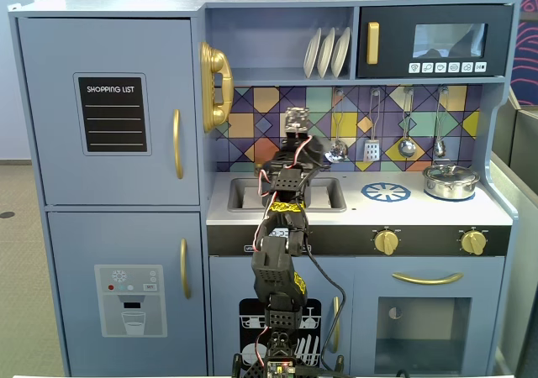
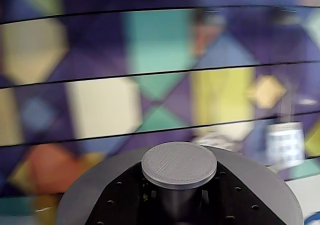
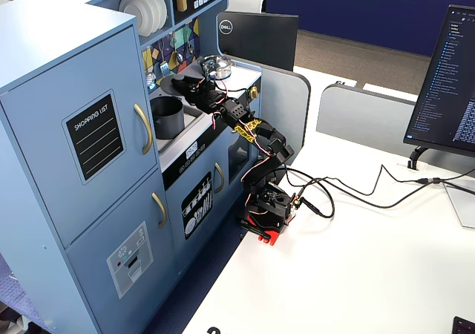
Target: Pick up the lid from the counter and put it on the gray recipient
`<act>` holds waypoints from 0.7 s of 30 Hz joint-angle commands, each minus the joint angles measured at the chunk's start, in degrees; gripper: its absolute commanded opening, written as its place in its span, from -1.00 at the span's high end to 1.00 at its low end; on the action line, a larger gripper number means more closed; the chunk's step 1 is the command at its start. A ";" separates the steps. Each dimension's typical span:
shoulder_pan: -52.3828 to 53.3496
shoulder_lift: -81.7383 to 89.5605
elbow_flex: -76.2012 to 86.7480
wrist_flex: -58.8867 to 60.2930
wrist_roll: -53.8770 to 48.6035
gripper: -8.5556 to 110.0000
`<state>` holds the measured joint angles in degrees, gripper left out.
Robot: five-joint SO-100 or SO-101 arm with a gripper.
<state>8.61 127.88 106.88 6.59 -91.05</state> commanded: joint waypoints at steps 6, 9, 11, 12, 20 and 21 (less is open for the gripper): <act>-6.06 2.64 3.08 -0.97 -2.29 0.86; -6.77 1.41 4.13 -2.64 -2.55 0.86; -7.03 0.35 4.22 -3.52 -2.46 0.86; -7.03 -0.18 4.22 -4.13 -2.37 0.86; -7.38 -4.83 3.87 -7.82 -2.11 0.86; -7.38 -5.45 3.69 -8.26 -2.20 0.86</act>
<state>1.58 122.87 112.06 1.41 -93.08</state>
